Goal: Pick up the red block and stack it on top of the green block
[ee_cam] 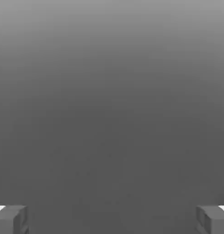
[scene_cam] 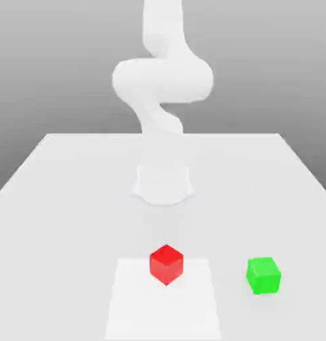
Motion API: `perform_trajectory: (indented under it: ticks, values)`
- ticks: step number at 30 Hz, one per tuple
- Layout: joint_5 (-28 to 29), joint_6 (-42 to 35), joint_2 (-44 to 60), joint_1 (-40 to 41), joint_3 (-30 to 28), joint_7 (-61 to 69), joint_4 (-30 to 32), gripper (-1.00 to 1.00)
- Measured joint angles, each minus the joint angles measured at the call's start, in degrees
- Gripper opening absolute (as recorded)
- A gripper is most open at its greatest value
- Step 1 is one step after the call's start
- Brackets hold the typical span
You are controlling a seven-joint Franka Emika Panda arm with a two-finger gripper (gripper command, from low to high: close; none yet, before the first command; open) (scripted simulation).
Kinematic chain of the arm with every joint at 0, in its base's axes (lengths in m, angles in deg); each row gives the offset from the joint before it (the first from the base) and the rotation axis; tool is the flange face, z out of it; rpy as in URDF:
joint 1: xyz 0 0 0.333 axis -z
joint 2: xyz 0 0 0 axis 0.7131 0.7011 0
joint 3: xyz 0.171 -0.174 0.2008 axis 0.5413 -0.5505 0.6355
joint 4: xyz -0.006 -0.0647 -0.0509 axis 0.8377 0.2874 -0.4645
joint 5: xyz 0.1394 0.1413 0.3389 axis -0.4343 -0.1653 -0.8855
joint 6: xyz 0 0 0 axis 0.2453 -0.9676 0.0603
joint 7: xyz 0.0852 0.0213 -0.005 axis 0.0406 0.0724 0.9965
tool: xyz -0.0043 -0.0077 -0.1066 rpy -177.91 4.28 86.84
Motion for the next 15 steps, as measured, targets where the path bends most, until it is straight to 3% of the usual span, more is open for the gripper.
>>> perform_trajectory:
  ticks: [15]
  values:
    - [0.9,20.9,29.0,-10.0,-9.7,32.0,25.2,0.0]
